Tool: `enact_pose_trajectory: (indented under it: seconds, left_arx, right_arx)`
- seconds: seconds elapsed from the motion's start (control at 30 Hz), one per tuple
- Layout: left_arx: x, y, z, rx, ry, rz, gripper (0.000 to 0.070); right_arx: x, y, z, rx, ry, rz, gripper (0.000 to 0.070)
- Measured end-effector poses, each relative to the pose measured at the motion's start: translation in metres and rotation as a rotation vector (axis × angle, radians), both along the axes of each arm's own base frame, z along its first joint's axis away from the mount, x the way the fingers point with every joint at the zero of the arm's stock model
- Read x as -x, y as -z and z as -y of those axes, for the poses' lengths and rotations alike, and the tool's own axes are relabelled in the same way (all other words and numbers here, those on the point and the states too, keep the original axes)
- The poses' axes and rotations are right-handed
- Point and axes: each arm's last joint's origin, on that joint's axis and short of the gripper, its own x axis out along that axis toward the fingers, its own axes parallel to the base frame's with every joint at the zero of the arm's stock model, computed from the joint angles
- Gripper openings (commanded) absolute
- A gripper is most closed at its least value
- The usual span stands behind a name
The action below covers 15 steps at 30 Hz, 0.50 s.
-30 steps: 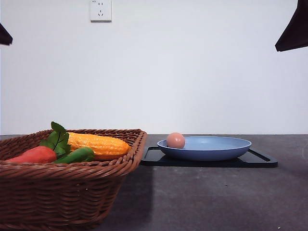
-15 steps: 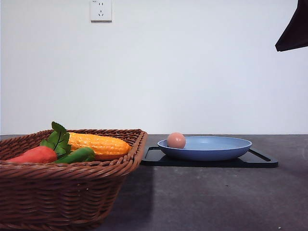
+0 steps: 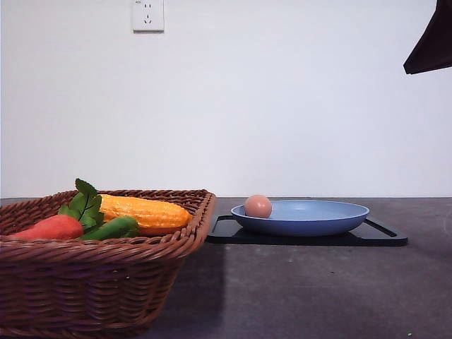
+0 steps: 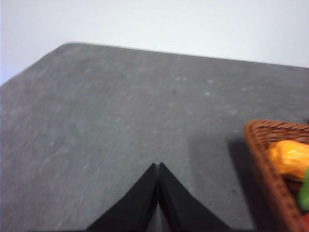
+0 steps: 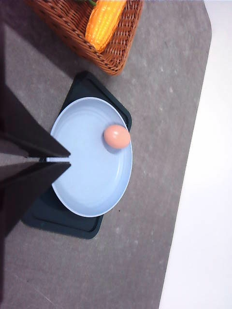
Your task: Transfer egg from basket to plate and serve
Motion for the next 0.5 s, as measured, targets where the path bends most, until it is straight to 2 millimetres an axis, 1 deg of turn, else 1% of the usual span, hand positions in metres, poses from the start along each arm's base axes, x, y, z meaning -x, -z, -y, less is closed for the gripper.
enact_pose_trajectory:
  seconds: [0.13, 0.5]
  left_arx:
    - [-0.0026, 0.0070, -0.0004, 0.029, -0.010, 0.013, 0.0000]
    - [-0.0029, 0.0074, -0.0005, 0.050, -0.014, 0.022, 0.0000]
  right_arx:
    - [0.0000, 0.0000, 0.0000, 0.000, 0.000, 0.000, 0.0000]
    - [0.0000, 0.0000, 0.0000, 0.000, 0.000, 0.000, 0.0000]
